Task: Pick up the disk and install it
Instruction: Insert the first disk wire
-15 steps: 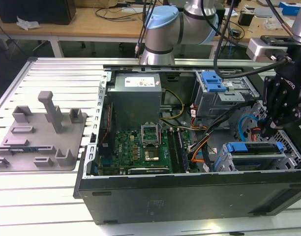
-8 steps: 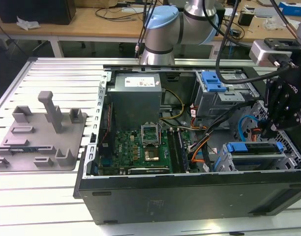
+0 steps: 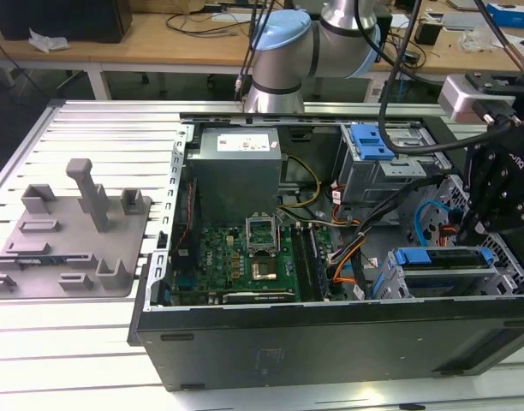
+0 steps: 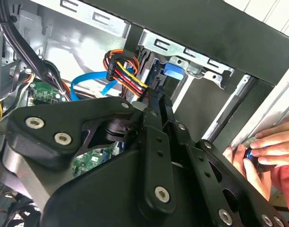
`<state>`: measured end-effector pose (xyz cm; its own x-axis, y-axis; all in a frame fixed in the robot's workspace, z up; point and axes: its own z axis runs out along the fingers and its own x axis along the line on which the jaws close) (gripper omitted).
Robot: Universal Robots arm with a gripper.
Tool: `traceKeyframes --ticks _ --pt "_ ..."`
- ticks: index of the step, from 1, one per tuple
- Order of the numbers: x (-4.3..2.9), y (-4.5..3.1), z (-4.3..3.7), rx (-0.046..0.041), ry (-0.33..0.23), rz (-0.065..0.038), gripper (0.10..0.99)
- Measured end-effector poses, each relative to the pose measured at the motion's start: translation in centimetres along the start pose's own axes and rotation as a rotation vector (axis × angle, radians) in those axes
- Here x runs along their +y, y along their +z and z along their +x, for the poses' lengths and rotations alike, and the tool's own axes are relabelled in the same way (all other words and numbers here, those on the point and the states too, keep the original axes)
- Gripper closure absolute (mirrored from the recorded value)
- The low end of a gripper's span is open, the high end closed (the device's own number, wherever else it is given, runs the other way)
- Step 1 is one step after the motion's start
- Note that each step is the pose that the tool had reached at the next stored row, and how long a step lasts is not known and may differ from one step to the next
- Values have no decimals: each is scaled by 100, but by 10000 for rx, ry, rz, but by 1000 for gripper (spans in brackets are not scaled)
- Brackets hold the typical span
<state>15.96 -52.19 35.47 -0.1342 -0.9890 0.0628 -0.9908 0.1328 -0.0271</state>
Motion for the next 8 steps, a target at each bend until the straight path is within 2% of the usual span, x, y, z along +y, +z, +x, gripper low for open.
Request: traceKeyframes --ticks 8 --pt "14 0 4 -2 -19 1 918"
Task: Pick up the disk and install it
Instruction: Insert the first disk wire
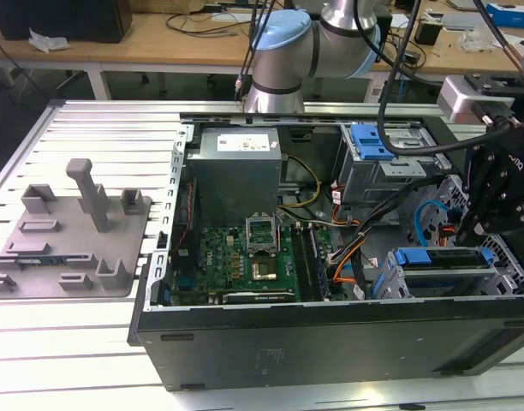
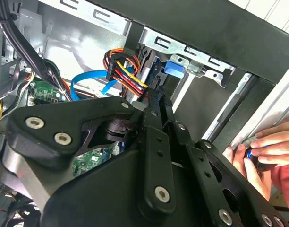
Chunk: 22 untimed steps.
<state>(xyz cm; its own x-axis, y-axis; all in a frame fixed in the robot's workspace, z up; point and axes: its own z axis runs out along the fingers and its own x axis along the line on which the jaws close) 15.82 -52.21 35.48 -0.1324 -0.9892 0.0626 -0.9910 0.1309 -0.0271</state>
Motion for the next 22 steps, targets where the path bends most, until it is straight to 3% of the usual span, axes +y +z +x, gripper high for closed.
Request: traceKeyframes --ticks 8,22 --pt "0 0 0 -34 -412 29 918" --pt "0 -1 -12 -35 -442 31 918"
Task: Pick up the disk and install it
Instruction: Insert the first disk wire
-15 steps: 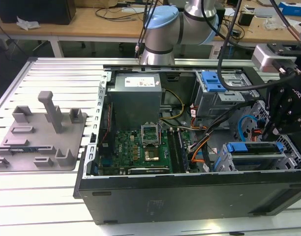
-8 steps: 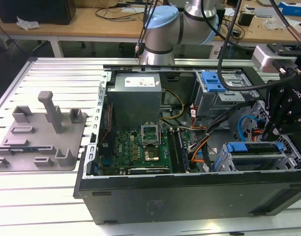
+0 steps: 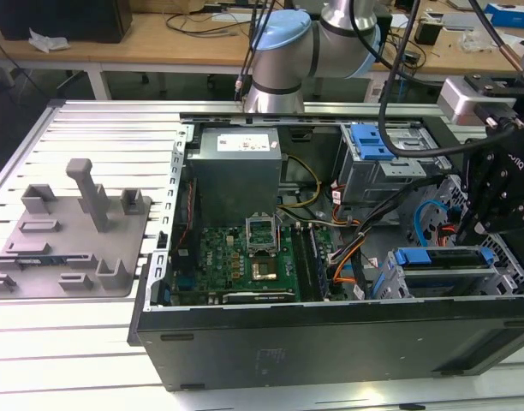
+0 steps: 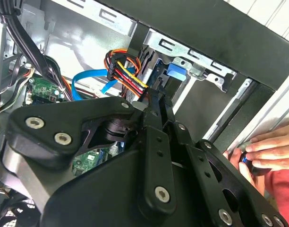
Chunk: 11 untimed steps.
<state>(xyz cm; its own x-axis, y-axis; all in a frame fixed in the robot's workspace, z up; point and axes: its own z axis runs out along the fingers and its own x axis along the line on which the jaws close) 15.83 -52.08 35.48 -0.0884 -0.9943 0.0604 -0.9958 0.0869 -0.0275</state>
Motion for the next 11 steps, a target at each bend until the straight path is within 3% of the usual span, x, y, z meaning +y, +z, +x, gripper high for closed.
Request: traceKeyframes --ticks 11 --pt "-4 10 -1 -3 -91 6 918"
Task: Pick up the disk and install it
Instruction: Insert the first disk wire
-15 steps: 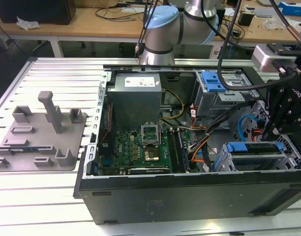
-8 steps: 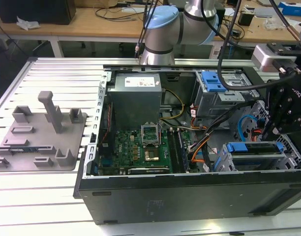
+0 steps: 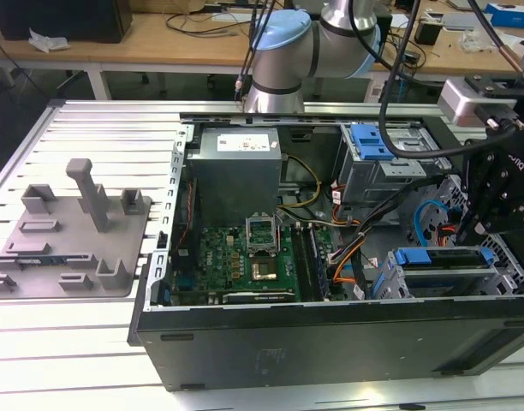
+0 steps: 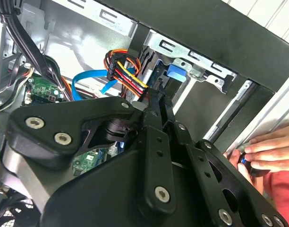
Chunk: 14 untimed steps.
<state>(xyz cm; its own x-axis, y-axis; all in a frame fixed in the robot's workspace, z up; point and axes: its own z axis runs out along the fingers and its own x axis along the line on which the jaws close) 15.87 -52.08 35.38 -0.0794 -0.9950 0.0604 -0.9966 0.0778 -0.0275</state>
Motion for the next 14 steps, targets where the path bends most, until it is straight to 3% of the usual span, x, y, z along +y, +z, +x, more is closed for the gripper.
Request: traceKeyframes --ticks 14 --pt "1 32 -2 -3 -151 9 918"
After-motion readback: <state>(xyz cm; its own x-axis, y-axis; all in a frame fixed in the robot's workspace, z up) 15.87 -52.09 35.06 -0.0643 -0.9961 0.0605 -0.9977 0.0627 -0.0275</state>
